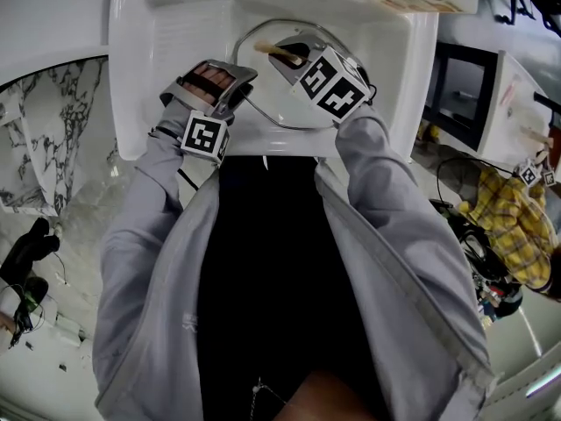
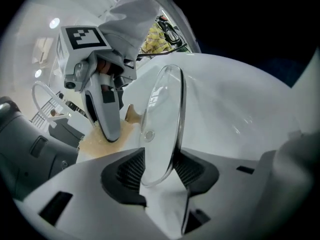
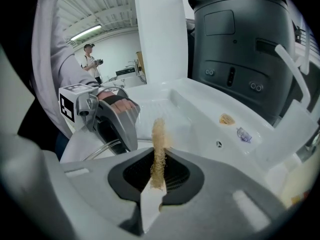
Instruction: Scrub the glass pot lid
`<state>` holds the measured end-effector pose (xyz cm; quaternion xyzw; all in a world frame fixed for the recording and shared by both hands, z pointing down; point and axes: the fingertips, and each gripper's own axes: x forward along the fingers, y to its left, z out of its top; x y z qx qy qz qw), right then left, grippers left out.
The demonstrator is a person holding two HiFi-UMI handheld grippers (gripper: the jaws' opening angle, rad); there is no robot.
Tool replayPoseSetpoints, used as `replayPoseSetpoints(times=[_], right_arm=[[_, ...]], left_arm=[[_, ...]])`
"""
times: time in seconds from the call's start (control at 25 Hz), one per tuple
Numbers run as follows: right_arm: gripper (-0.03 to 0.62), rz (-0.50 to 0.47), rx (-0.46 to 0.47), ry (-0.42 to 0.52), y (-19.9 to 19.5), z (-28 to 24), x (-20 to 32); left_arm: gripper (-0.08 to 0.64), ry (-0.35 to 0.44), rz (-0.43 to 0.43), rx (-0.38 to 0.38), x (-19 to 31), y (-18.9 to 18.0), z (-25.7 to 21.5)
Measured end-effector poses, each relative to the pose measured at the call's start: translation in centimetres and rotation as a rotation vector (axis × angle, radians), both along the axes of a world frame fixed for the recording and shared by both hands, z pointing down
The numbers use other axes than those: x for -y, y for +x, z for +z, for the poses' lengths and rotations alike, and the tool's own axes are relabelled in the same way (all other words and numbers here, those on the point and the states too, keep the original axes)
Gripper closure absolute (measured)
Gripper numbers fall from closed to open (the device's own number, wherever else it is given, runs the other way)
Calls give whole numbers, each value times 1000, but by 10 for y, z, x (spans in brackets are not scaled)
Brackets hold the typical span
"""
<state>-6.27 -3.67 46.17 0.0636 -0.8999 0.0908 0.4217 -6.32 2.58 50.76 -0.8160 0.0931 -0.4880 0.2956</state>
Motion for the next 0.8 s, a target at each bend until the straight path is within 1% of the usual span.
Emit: replayPoseSetpoints(times=[0.08, 0.16, 0.28, 0.44, 0.56, 0.64, 0.72, 0.8], right_arm=[[561, -15, -9, -6, -3, 6, -2], [561, -31, -18, -8, -7, 11, -2], [561, -46, -29, -4, -12, 15, 0], [561, -62, -50, 7, -17, 20, 7], [561, -132, -103, 50, -21, 31, 12], [561, -198, -149, 85, -23, 40, 15], [561, -256, -181, 111, -26, 46, 16], [561, -299, -202, 124, -29, 52, 18]], left_arm=[[379, -22, -15, 7, 1, -1, 1], [365, -29, -22, 18, 1, -3, 1], [360, -48, -36, 24, 1, -9, -3], [356, -63, -60, 10, -2, -17, -9], [356, -51, -78, -7, -3, -25, -15], [359, -64, -94, -26, -4, -29, -16], [408, -78, -83, -30, -8, -30, -15], [502, -74, -54, -19, -15, -29, -12]])
